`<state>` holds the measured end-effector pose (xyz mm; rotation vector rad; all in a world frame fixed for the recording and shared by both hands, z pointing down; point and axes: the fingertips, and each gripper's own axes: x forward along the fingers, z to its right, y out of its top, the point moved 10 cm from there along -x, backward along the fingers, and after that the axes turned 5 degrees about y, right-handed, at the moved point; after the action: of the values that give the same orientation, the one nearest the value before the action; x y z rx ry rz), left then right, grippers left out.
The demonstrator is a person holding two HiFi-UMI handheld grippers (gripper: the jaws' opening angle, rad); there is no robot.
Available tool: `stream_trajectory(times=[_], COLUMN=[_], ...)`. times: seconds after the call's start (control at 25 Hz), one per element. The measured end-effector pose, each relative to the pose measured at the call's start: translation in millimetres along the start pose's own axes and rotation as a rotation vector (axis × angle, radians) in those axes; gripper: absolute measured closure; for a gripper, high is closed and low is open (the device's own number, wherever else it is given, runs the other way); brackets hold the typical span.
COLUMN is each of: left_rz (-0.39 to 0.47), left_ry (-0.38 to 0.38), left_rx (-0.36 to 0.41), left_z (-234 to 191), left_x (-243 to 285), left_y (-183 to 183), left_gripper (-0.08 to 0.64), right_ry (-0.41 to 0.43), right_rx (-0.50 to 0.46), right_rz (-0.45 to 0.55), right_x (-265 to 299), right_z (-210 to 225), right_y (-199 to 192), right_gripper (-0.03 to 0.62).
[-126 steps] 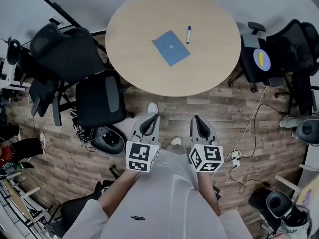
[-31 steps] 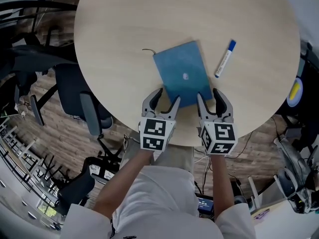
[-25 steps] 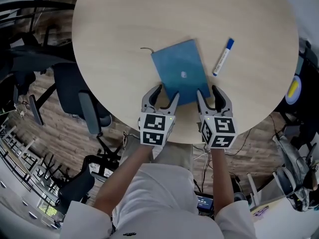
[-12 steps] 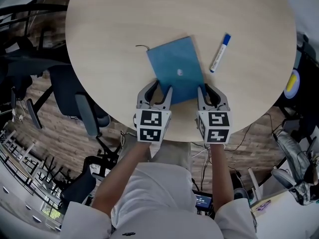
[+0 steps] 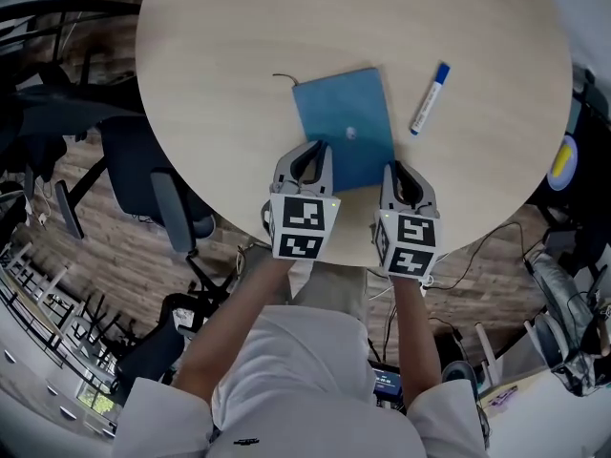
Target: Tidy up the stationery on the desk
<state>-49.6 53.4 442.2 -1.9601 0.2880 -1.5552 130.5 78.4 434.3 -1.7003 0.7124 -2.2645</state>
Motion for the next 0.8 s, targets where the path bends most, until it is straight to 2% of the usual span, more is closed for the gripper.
stream_trajectory(times=[0.2, 0.28, 0.36, 0.56, 0.8], left_rz=[-0.007, -0.030, -0.055, -0.093, -0.069], left_ry=[0.003, -0.014, -0.037, -0.055, -0.021], left_rx=[-0.036, -0.053, -0.070, -0.069, -0.022], left_z=[-4.3, -5.8, -6.5, -3.0, -10.3], left_x=[-16.2, -17.3, -14.0, -5.8, -4.9], left_y=[-13.7, -21.7, -27.4, -27.8, -20.1], left_gripper=[0.517, 0.433, 0.406, 0.403, 0.411], right_ry=[0.000, 0.003, 0.003, -0.003, 0.014], right_rx=[0.001, 0.000, -0.001, 0.011, 0.046], right_rz=[0.002, 0.001, 0.001, 0.000, 0.020], right_x=[0.2, 0.3, 0.8, 0.2, -2.2], right_z=[0.0, -0.3, -1.1, -2.3, -10.1], right_y=[0.1, 0.7, 0.7, -0.3, -1.3], right_gripper=[0.531, 0.531, 0.531, 0.531, 0.534])
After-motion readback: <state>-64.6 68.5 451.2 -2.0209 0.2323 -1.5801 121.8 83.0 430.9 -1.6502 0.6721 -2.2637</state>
